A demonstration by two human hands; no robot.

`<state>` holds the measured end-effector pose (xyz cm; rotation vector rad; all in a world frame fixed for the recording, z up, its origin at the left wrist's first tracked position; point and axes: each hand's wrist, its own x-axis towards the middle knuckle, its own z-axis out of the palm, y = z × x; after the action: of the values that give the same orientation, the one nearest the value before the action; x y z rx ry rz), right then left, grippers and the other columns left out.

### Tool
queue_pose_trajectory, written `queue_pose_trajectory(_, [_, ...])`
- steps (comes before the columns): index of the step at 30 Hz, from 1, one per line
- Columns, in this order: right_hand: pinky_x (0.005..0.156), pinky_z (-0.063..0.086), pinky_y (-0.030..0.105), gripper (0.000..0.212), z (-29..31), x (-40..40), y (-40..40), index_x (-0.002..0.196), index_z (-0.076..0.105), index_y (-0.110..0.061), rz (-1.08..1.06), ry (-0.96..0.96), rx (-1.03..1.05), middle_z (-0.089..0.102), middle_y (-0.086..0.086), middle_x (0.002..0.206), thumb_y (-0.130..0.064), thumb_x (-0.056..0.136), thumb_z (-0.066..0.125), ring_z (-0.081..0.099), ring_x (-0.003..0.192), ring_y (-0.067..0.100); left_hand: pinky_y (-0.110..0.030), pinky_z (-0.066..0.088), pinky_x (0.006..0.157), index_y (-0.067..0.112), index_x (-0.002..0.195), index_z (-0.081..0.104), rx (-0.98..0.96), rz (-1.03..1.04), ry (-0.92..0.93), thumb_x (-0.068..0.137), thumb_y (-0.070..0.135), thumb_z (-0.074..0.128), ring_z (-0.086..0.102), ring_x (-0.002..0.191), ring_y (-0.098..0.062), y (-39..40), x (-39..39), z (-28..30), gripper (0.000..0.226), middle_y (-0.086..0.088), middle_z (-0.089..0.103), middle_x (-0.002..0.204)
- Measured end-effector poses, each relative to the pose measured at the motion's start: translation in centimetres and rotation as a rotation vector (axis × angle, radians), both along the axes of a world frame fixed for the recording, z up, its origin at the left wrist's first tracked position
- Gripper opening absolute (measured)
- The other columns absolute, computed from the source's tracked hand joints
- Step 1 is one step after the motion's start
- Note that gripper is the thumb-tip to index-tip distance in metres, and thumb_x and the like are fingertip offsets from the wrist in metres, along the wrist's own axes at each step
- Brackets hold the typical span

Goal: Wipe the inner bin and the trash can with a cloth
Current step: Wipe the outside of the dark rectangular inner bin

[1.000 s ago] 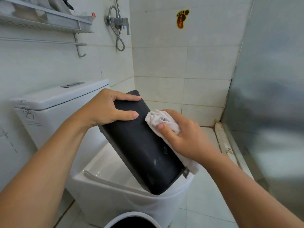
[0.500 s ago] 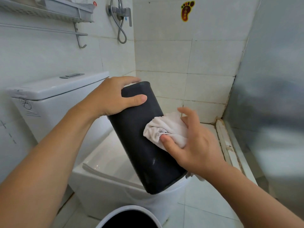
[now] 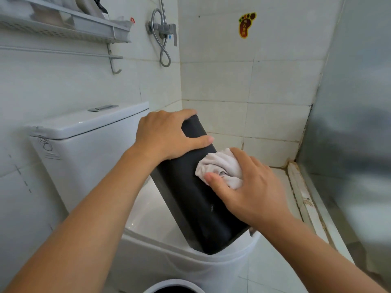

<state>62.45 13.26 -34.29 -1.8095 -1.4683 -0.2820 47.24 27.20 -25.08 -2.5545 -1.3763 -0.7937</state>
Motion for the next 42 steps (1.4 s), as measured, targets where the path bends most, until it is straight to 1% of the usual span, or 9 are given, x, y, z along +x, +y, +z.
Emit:
queue_pose_trajectory(7, [0.059,0.049,0.033,0.058,-0.5,0.5,-1.7,0.125,0.068,-0.029,0.154,-0.348,0.156,0.063,-0.012,0.088,-0.07,0.084,0.064,0.058,0.074,0.017,-0.038,0.045,0.09,0.058,0.135,0.052,-0.059,-0.049,-0.071,0.066,0.094,0.057,0.059,0.119,-0.024,1.1,-0.6,0.0,0.079,0.017,0.068,0.126])
queue_pose_trajectory(10, [0.058,0.048,0.032,0.056,0.1,0.8,-2.2,0.123,0.071,-0.029,0.211,-0.464,0.112,0.061,-0.011,0.084,-0.07,0.084,0.064,0.057,0.07,0.017,-0.04,0.048,0.092,0.059,0.132,0.052,-0.058,-0.087,-0.063,0.062,0.096,0.056,0.061,0.112,-0.024,1.3,-0.8,-0.1,0.079,0.018,0.069,0.117])
queue_pose_trajectory(15, [0.061,0.052,0.035,0.052,3.7,1.5,1.2,0.122,0.069,-0.038,0.141,-0.325,0.09,0.061,-0.012,0.085,-0.073,0.085,0.056,0.059,0.076,0.016,-0.034,0.043,0.086,0.058,0.136,0.053,-0.041,-0.112,-0.083,0.063,0.095,0.059,0.06,0.116,-0.024,1.6,-0.9,-0.1,0.082,0.012,0.07,0.121])
queue_pose_trajectory(20, [0.06,0.049,0.038,0.05,2.0,1.0,0.5,0.121,0.073,-0.026,0.327,-0.509,0.111,0.063,-0.005,0.087,-0.063,0.087,0.066,0.057,0.073,0.021,-0.04,0.046,0.102,0.056,0.136,0.056,-0.131,-0.142,-0.111,0.067,0.088,0.066,0.056,0.124,-0.024,2.9,-1.4,-0.1,0.078,0.013,0.065,0.133])
queue_pose_trajectory(25, [0.06,0.046,0.038,0.051,2.2,1.5,-0.6,0.117,0.075,-0.024,0.531,-0.76,0.048,0.065,-0.004,0.087,-0.063,0.085,0.068,0.056,0.07,0.023,-0.038,0.046,0.096,0.054,0.137,0.057,-0.144,-0.189,-0.072,0.069,0.087,0.066,0.057,0.121,-0.024,3.3,-0.3,0.2,0.076,0.015,0.066,0.131])
queue_pose_trajectory(31, [0.057,0.044,0.034,0.054,4.4,1.5,2.1,0.117,0.072,-0.028,0.297,-0.621,0.093,0.058,-0.005,0.079,-0.067,0.082,0.062,0.057,0.069,0.023,-0.034,0.037,0.077,0.049,0.126,0.063,-0.079,-0.224,-0.03,0.068,0.085,0.068,0.055,0.099,-0.02,2.5,1.1,0.6,0.069,0.016,0.065,0.1])
queue_pose_trajectory(34, [0.057,0.042,0.032,0.053,3.6,1.7,1.9,0.118,0.071,-0.027,0.245,-0.59,0.1,0.059,-0.006,0.081,-0.066,0.083,0.063,0.056,0.07,0.021,-0.034,0.035,0.079,0.051,0.129,0.062,-0.077,-0.207,-0.032,0.067,0.087,0.067,0.056,0.103,-0.021,2.7,1.7,0.6,0.071,0.015,0.068,0.109])
queue_pose_trajectory(38, [0.062,0.045,0.032,0.05,1.0,2.0,-2.1,0.117,0.073,-0.025,0.463,-0.69,0.023,0.066,-0.004,0.09,-0.063,0.085,0.068,0.059,0.074,0.021,-0.032,0.033,0.084,0.05,0.139,0.058,-0.113,-0.171,-0.057,0.071,0.083,0.068,0.056,0.123,-0.023,3.1,1.4,0.5,0.076,0.014,0.065,0.132])
queue_pose_trajectory(42, [0.057,0.048,0.033,0.049,2.2,2.6,-0.4,0.112,0.072,-0.03,0.331,-0.59,0.033,0.062,-0.007,0.082,-0.068,0.082,0.064,0.06,0.07,0.021,-0.032,0.034,0.081,0.048,0.139,0.058,-0.093,-0.158,-0.039,0.07,0.085,0.067,0.057,0.121,-0.024,2.7,1.4,0.7,0.079,0.013,0.066,0.126])
